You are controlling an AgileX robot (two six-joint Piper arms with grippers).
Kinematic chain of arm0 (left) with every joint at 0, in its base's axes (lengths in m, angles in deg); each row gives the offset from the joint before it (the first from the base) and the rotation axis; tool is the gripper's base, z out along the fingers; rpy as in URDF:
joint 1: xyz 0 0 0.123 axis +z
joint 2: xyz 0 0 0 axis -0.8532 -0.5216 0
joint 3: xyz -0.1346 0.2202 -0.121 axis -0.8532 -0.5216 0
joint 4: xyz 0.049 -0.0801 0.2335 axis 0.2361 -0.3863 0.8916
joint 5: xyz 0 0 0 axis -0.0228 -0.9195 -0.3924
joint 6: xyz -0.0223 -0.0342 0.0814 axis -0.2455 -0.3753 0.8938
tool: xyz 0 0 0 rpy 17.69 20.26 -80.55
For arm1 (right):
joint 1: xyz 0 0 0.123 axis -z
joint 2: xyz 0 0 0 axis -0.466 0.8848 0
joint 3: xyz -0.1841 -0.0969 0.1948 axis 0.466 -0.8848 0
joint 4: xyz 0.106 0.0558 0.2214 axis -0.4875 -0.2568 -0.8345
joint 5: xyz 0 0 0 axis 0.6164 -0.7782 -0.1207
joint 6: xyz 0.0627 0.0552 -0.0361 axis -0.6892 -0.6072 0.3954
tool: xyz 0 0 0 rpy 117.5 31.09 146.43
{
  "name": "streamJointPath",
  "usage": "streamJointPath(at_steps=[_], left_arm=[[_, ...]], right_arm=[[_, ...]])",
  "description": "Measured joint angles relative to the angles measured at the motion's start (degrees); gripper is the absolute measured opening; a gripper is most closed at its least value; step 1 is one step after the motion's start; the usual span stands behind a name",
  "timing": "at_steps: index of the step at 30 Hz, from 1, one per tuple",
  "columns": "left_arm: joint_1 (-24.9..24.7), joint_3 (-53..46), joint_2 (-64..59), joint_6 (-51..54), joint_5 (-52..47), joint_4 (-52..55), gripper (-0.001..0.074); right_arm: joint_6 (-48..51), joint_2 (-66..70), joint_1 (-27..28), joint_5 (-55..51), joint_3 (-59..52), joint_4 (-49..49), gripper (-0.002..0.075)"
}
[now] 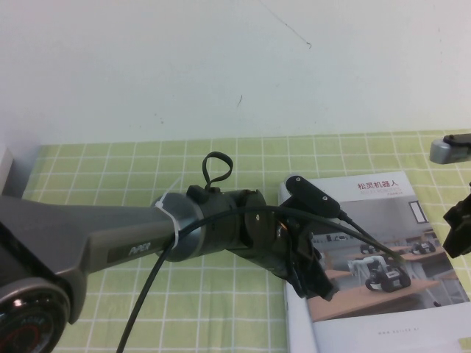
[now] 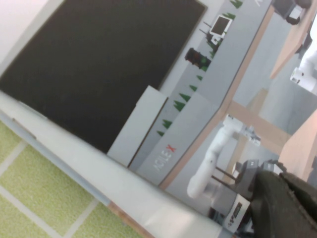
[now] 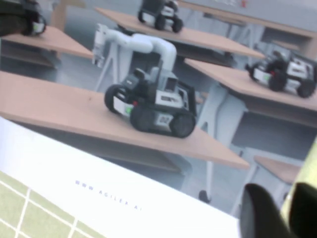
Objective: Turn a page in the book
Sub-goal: Open the closed book
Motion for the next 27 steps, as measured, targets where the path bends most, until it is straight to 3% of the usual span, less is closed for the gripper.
streamJointPath(at_steps=[5, 7, 27], left_arm=[[0.0, 0.0, 0.0, 0.0, 0.0, 0.0, -0.0004], [0.0, 0.0, 0.0, 0.0, 0.0, 0.0, -0.0004], [0.0, 0.0, 0.0, 0.0, 0.0, 0.1, -0.0004]], right_arm=[[0.6, 2.5, 0.0, 2.0, 0.1, -0.5, 0.0340], [0.5, 3.7, 0.0, 2.8, 0.1, -0.5, 0.0381], [-0.7, 8.0, 0.0, 9.4, 0.1, -0.4, 0.0376]])
